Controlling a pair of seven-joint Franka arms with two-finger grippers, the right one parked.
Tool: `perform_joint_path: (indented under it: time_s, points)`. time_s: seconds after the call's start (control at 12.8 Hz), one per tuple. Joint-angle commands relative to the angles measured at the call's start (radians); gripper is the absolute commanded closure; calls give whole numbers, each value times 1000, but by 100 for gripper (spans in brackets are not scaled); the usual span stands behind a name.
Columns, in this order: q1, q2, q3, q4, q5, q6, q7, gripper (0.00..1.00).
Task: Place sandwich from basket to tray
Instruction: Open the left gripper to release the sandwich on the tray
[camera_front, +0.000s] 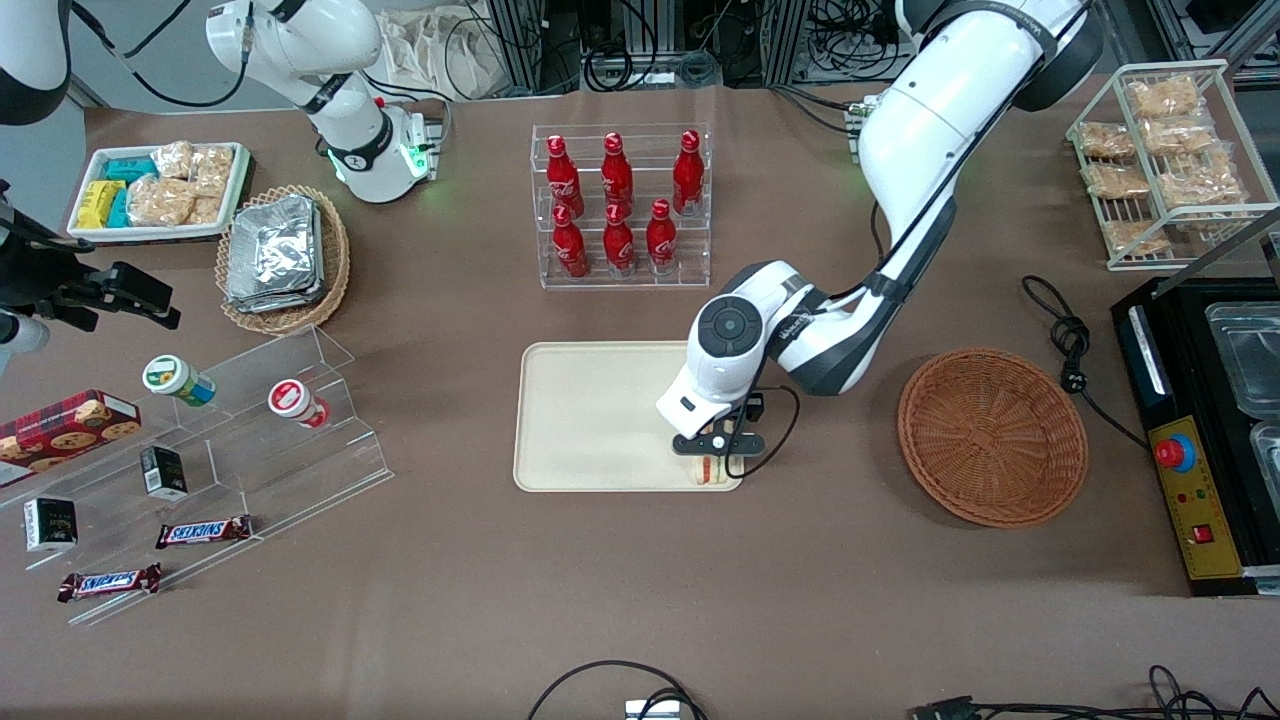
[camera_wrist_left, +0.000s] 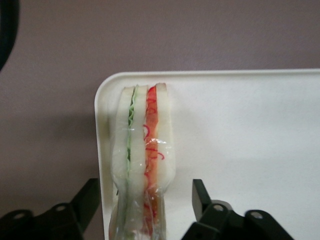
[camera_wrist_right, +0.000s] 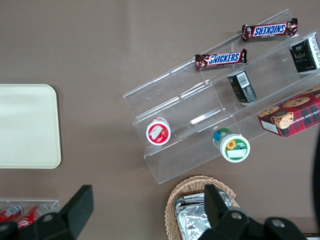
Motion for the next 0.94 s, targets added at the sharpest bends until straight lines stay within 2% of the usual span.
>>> perform_joint_path:
  time_s: [0.0, 0.23, 0.31, 0.47, 0.63, 0.86]
  points:
    - [-9, -114, 61, -34, -81, 0, -3, 0]
    - [17, -228, 90, -50, -104, -23, 36, 0]
    - [35, -263, 108, -50, -140, -54, 88, 0]
    - [110, -343, 139, -50, -306, -121, 268, 0]
    - [194, -422, 187, -48, -384, -230, 458, 0]
    - [303, -527, 194, -50, -369, -403, 572, 0]
